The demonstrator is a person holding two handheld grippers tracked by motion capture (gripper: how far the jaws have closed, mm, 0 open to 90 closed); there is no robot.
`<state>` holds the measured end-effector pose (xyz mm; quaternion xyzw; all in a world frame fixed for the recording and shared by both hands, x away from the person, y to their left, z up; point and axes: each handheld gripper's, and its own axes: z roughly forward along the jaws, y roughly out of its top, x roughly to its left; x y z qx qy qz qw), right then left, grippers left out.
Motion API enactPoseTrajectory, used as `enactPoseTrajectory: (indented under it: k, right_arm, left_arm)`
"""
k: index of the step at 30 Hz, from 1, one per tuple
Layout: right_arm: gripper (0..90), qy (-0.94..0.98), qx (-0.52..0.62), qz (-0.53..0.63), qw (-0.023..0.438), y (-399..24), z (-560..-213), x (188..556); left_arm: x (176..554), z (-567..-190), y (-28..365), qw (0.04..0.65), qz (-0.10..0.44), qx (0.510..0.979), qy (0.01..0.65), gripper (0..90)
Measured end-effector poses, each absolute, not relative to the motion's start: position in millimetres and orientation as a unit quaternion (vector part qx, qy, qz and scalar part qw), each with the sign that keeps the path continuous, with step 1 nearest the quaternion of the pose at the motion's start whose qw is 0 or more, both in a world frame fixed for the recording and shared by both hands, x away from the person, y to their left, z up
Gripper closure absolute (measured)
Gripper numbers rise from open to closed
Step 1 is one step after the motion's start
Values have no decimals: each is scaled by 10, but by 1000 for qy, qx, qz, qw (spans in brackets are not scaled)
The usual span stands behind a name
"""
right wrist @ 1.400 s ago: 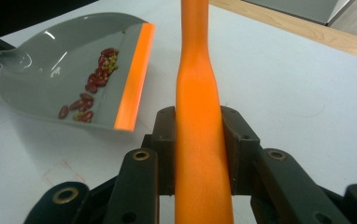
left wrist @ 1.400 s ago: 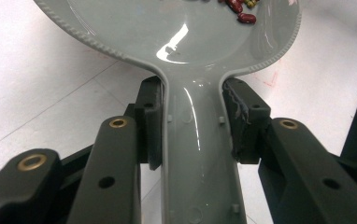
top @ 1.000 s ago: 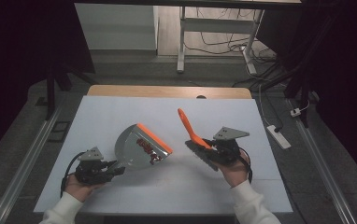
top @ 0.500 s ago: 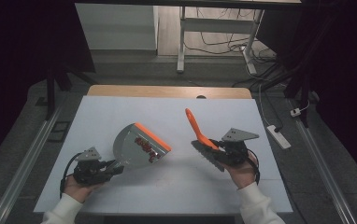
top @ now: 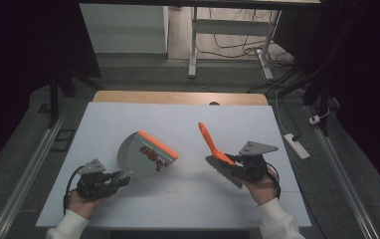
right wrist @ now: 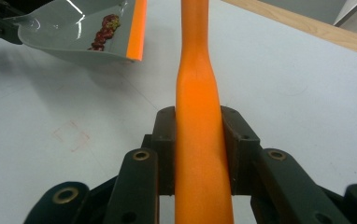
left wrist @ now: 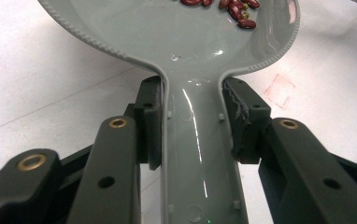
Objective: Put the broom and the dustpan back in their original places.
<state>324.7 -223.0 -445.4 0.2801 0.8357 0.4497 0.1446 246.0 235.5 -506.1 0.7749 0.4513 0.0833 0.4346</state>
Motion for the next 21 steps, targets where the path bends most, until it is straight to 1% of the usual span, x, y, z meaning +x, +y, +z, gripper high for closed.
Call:
enactPoseTrajectory:
  k: [12,21]
  right_arm:
    - [697,837,285,447,136,-2374,-4504,3171]
    - [697,836,285,451,127,-2406,-4507,3108]
  left_arm:
    - [2363,-5086,2410,436,93,751,488,617]
    - [2312,-5124,2440,435,106,720,531,617]
